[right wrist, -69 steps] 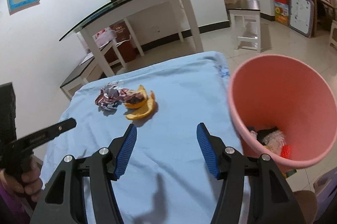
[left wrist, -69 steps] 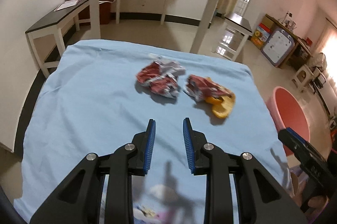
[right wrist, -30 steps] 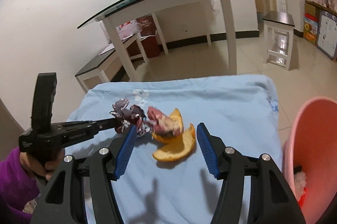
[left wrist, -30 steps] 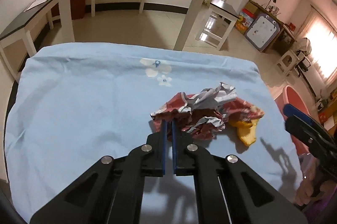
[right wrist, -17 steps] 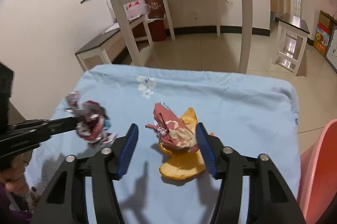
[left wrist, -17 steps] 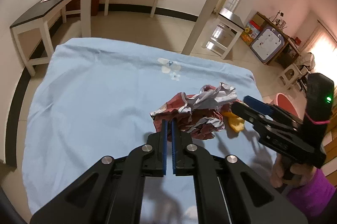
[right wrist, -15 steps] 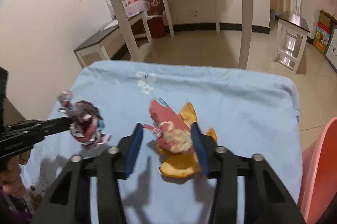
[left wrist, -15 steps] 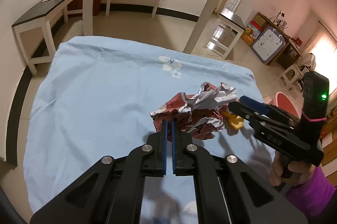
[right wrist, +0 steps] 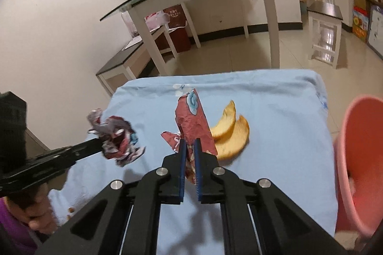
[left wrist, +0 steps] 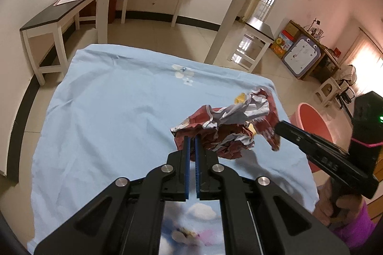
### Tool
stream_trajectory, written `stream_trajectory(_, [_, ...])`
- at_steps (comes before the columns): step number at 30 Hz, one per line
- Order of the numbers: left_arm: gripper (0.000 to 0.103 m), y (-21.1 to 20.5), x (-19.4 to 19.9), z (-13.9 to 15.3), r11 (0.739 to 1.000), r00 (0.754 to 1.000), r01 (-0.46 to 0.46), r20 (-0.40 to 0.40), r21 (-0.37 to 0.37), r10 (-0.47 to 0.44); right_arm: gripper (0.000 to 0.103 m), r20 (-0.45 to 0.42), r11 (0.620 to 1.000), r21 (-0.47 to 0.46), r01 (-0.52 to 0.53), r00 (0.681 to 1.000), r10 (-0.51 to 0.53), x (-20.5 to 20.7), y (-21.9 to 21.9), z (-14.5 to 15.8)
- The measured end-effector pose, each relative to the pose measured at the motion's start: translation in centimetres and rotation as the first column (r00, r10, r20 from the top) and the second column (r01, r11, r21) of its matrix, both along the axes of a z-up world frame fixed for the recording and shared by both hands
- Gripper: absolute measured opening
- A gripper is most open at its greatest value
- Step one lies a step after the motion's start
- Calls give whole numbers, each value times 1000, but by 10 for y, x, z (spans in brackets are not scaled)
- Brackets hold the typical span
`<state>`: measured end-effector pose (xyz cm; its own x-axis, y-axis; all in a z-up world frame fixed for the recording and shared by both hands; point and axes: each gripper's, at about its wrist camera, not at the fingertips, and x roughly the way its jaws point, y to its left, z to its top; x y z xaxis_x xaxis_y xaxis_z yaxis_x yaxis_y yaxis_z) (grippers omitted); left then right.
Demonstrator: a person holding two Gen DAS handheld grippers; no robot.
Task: Collect trash
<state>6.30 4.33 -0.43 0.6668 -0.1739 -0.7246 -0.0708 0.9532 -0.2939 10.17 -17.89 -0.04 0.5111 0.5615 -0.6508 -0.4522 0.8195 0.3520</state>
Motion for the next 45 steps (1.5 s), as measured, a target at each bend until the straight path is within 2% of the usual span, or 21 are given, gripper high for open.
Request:
stream_trajectory(8, [3, -28, -12, -10, 1000, 999, 14, -46, -1, -14, 6, -152, 997, 19, 80, 985, -76, -35, -48, -13])
stream_trajectory(20, [3, -59, -21, -32, 997, 994, 43, -108, 67, -36, 7, -155, 994, -35, 102, 982, -106, -61, -68, -29])
stream_trajectory(24, [3, -60, -19, -40, 997, 990, 47, -135, 65, -38, 10, -145, 994, -50, 100, 984, -106, -62, -66, -30])
stream_trajectory(26, [3, -59, -19, -45, 997, 989, 47, -144, 56, -38, 17, -135, 993, -59, 102, 985, -109, -61, -65, -30])
stream_trajectory(28, [3, -58, -19, -46, 998, 988, 48, -147, 50, -40, 36, -121, 991, -70, 112, 985, -120, -62, -65, -30])
stream_trajectory(30, [3, -57, -18, -46, 997, 988, 53, -145, 48, -45, 43, -102, 989, -75, 124, 986, -131, -62, -66, -29])
stream_trajectory(33, [8, -57, -17, -46, 996, 987, 64, -152, 56, -55, 48, -85, 989, -75, 125, 988, -131, -62, -66, -27])
stream_trajectory(35, [20, -56, -19, -45, 995, 987, 79, -149, 64, -69, 50, -75, 989, -79, 125, 989, -131, -62, -65, -27])
stream_trajectory(37, [27, -57, -21, -42, 993, 988, 92, -129, 74, -82, 50, -76, 989, -82, 120, 989, -126, -62, -64, -28])
stream_trajectory(45, [35, -55, -19, -37, 984, 986, 148, -86, 98, -140, 54, -93, 993, -81, 87, 991, -94, -64, -57, -34])
